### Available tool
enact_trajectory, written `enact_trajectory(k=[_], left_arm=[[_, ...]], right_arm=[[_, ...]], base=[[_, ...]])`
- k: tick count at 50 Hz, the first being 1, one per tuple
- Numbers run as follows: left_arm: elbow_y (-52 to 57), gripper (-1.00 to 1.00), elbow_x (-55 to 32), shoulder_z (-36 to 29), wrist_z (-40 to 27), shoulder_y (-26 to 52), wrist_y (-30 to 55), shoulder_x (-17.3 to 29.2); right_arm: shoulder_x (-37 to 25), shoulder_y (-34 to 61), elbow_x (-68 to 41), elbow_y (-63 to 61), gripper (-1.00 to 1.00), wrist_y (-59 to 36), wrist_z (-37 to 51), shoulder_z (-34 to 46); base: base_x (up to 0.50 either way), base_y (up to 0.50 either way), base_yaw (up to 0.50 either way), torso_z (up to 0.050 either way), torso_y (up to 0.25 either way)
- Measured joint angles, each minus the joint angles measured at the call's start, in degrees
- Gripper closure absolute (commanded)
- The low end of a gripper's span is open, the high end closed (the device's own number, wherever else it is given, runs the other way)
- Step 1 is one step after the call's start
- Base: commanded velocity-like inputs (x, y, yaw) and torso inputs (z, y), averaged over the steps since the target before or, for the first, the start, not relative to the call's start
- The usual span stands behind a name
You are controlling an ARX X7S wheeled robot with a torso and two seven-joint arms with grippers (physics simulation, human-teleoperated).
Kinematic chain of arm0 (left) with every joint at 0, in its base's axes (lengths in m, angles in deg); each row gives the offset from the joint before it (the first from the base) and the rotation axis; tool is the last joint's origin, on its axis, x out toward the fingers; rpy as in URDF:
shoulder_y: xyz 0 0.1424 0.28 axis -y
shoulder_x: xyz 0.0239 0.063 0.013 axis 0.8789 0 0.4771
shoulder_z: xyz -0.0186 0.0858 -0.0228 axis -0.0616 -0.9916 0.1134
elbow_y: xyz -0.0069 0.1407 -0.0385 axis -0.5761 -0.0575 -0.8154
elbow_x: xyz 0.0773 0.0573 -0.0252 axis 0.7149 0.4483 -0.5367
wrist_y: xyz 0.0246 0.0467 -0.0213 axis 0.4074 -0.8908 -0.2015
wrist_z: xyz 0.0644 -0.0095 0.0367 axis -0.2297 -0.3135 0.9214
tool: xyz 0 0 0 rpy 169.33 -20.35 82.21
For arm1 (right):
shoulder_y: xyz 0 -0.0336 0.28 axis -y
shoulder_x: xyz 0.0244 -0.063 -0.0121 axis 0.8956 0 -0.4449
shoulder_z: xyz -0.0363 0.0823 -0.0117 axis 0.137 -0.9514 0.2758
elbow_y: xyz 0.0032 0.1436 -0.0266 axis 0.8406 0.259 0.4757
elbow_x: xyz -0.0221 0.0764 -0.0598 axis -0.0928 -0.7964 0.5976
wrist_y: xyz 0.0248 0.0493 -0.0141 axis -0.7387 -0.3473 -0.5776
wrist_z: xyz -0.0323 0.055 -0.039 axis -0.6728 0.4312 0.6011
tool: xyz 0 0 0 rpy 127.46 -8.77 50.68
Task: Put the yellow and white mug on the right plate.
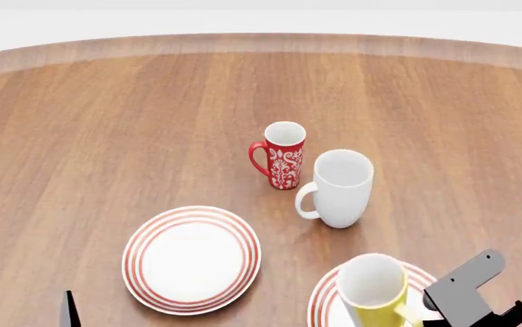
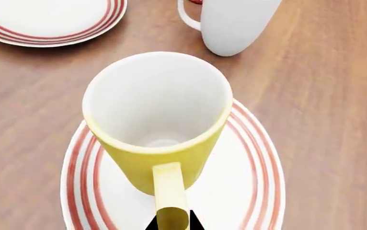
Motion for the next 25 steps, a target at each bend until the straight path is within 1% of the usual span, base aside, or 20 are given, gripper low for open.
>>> enact_trajectory(k=[25], left_arm=[[-0.03,-1.00,0.08,-0.36,-0.40,0.10,0.13,0.24]], right_arm=[[0.67,0.04,0.66,2.09,1.00,0.97,0.41,0.54]], base=[[0.00,0.00,0.00,0.000,0.000]])
